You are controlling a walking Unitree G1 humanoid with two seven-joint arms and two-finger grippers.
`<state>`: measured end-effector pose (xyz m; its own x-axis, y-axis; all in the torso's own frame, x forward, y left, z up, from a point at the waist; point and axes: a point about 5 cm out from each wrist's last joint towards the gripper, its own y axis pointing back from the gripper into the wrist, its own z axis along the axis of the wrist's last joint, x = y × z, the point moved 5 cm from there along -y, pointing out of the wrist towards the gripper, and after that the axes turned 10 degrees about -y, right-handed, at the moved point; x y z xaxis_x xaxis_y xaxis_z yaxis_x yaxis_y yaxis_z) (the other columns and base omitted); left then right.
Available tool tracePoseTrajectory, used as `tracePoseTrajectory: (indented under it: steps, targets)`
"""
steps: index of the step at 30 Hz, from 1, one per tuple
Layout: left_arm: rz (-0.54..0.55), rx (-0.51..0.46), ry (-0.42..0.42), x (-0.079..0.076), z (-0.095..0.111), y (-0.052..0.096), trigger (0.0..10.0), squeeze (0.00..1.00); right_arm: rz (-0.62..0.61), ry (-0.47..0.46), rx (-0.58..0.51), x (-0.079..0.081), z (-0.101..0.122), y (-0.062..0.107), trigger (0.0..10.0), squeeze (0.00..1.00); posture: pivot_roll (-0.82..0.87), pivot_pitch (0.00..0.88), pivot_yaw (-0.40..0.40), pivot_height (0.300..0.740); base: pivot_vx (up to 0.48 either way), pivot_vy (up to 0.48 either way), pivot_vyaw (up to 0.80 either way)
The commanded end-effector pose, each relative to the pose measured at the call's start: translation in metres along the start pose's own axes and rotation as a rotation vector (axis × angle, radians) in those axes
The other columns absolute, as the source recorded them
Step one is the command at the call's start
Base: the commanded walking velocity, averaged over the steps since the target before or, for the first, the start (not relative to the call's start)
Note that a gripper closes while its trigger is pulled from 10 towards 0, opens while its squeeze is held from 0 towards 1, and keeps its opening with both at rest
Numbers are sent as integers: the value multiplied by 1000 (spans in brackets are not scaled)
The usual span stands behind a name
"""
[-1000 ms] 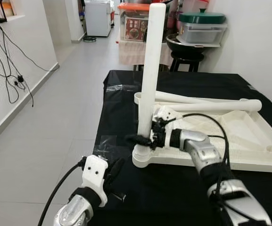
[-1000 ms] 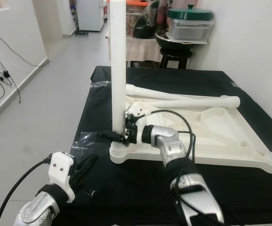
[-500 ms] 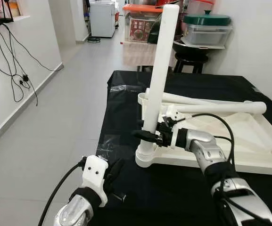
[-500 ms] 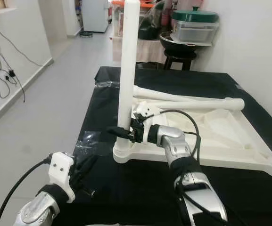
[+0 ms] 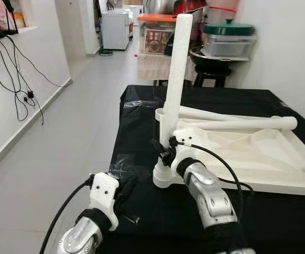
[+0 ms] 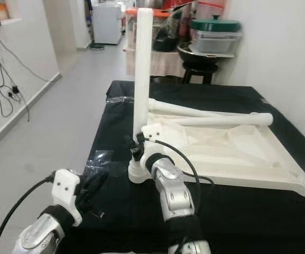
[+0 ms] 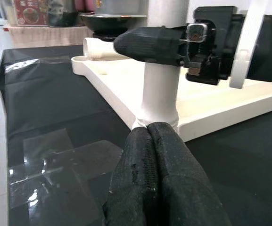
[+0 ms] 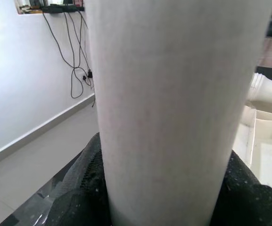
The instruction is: Building children table
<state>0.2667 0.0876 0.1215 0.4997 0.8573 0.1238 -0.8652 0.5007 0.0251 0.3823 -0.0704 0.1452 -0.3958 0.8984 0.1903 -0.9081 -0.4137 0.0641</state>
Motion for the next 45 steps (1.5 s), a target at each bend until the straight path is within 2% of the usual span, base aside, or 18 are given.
tracePoseTrajectory:
  steps: [1, 3, 4, 8, 10, 11, 12, 13, 14, 18, 24, 25, 27, 28, 35, 42, 43, 45]
  targets:
    - [0, 17, 3, 0, -4, 1, 10000, 0, -60, 15, 101, -15, -23, 3, 10000, 0, 80, 0, -64, 740, 0, 0, 0]
    - [10, 15, 1, 1, -3, 1, 10000, 0, -63, 26, 94, -14, -20, 3, 10000, 0, 81, 0, -65, 740, 0, 0, 0]
    - [18, 15, 0, 2, -3, 1, 10000, 0, -75, 13, 82, -11, -14, 4, 10000, 1000, 82, 0, -65, 740, 0, 0, 0]
    - [11, 14, 6, 1, -3, 0, 10000, 0, 105, 4, -7, 8, 13, -1, 10000, 1000, 73, 0, -63, 740, 0, 0, 0]
    - [6, 13, 8, 0, -3, -1, 10000, 0, 273, -29, -31, 21, 23, -1, 10000, 1000, 72, 0, -64, 740, 0, 0, 0]
    - [5, 13, 9, 0, -3, -1, 10000, 0, 309, -40, -34, 23, 25, -1, 10000, 106, 72, 0, -64, 740, 0, 0, 0]
    - [3, 13, 10, -1, -3, -1, 10000, 0, 412, -18, -31, 27, 28, 2, 10000, 0, 69, 0, -63, 740, 0, 0, 0]
    - [3, 13, 10, -1, -3, -1, 10000, 0, 412, -18, -31, 27, 28, 2, 10000, 0, 69, 0, -63, 740, 0, 0, 0]
    - [0, 12, 12, -2, -3, -1, 10000, 0, 597, 80, 19, 29, 29, 6, 10000, 0, 75, 0, -68, 740, 0, 0, 0]
    - [0, 12, 12, -2, -3, -1, 10000, 0, 735, 134, 91, 31, 25, 10, 10000, 0, 84, 0, -73, 740, 0, 0, 0]
    - [5, 15, 8, -3, -3, 0, 10000, 0, 769, 133, 131, 28, 31, 0, 10000, 0, 91, 0, -79, 740, 0, 0, 0]
    - [5, 15, 8, -3, -3, 0, 10000, 0, 791, 121, 133, 28, 33, 1, 4157, 0, 92, 0, -79, 740, 0, 0, 0]
    - [5, 15, 8, -3, -3, 0, 10000, 0, 791, 121, 133, 28, 33, 1, 4157, 0, 92, 0, -79, 740, 0, 0, 0]
    - [6, 15, 8, -3, -3, 0, 10000, 0, 816, 110, 136, 28, 34, 2, 0, 0, 92, 0, -79, 740, 0, 0, 0]
    - [5, 14, 9, -4, -3, 0, 10000, 0, 882, 85, 151, 20, 33, 11, 0, 0, 85, 0, -78, 740, 0, 0, 0]
    - [4, 13, 14, -5, -3, 0, 10000, 0, 721, 86, 120, 3, 24, 10, 0, 0, 76, 0, -75, 740, 0, 0, 0]
    - [4, 13, 14, -5, -3, 0, 10000, 0, 588, 86, 120, -1, 15, 4, 0, 0, 72, 0, -81, 740, 0, 0, 0]
    - [5, 13, 14, -4, -3, 1, 10000, 0, 82, 65, 44, -29, 7, -12, 0, 0, 64, 0, -79, 740, 0, 0, 0]
